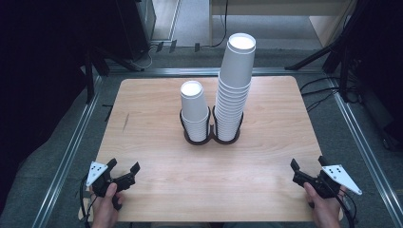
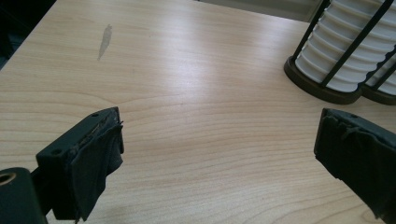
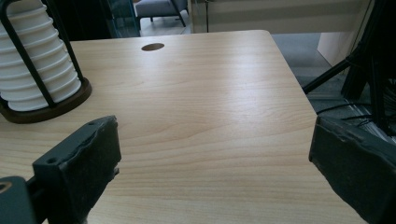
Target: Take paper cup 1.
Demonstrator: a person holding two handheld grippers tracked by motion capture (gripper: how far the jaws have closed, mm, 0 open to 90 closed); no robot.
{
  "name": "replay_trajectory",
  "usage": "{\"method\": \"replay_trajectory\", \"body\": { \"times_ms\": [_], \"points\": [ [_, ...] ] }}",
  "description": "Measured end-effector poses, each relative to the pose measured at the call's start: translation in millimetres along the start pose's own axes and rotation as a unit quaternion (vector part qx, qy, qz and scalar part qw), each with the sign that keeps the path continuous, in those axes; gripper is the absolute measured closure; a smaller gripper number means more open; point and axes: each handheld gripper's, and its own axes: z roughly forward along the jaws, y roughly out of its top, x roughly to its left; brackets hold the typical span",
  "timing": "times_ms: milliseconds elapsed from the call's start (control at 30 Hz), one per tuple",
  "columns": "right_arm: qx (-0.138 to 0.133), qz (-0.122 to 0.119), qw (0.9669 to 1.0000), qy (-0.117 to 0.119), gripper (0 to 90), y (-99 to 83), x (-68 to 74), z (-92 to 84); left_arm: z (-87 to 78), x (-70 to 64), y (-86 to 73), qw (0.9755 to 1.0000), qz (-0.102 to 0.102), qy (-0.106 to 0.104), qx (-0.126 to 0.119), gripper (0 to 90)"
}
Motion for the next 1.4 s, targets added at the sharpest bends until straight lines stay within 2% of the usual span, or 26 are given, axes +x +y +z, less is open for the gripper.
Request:
{"method": "replay_trajectory", "body": {
  "times_ms": [300,433,567,600,633,700,800,900,967,1067,1167,1233,1267,1300,1400],
  "points": [
    [-0.002,0.006,0.9999,-0.008,2.3,-1.1,-0.1,2.6,3.4,-4.7,-2.0,0.9999,0.013,0.002,0.003,1.6],
    [-0.004,-0.002,1.0000,-0.008,2.3,-2.8,2.1,1.7,1.7,-3.4,-2.4,1.0000,0.007,0.002,-0.002,1.6],
    [0.001,-0.013,0.9999,-0.009,2.3,-1.7,3.4,4.1,1.6,-4.1,-2.2,0.9999,0.006,0.011,-0.007,1.6],
    [0.001,-0.006,1.0000,-0.003,2.3,-0.5,3.3,4.3,1.9,-4.4,-2.1,0.9999,0.007,0.013,-0.007,1.6],
    [0.001,-0.006,1.0000,-0.003,2.3,-0.5,3.3,4.3,2.1,-4.7,-1.9,0.9998,0.008,0.015,-0.006,1.6],
    [0.004,-0.009,0.9998,0.016,2.3,1.6,6.1,5.6,2.4,-5.9,-1.8,0.9997,0.010,0.022,-0.005,1.6],
    [0.010,-0.016,0.9997,0.017,0.4,2.7,11.1,9.0,2.5,-6.9,-1.8,0.9995,0.012,0.030,-0.004,1.6],
    [0.005,-0.004,0.9997,0.025,0.4,7.2,14.0,8.7,3.4,-7.9,-0.8,0.9991,0.014,0.039,-0.002,1.6],
    [-0.002,-0.006,0.9993,0.038,0.4,17.6,18.0,6.7,4.3,-10.5,1.3,0.9994,0.010,0.034,-0.003,1.6],
    [-0.011,-0.012,0.9991,0.040,0.4,26.6,22.7,3.5,7.4,-18.3,5.5,0.9995,0.009,0.029,-0.002,1.6],
    [-0.014,-0.007,0.9989,0.044,0.4,30.7,25.6,2.4,15.2,-30.2,8.3,0.9996,0.009,0.026,-0.001,1.6],
    [-0.008,-0.003,0.9986,0.052,0.4,34.4,32.6,5.0,19.7,-38.1,10.1,0.9998,0.012,0.016,0.001,1.6],
    [-0.008,-0.006,0.9985,0.054,0.4,36.2,35.4,5.6,24.2,-48.3,14.1,0.9997,0.024,0.005,-0.001,1.6],
    [-0.008,-0.006,0.9985,0.054,0.4,36.2,35.4,5.6,24.2,-48.3,14.1,0.9997,0.024,0.005,-0.001,1.6],
    [-0.008,-0.013,0.9980,0.061,0.4,45.6,44.8,6.0,29.5,-64.8,23.3,0.9992,0.036,-0.016,-0.009,1.6]
  ]
}}
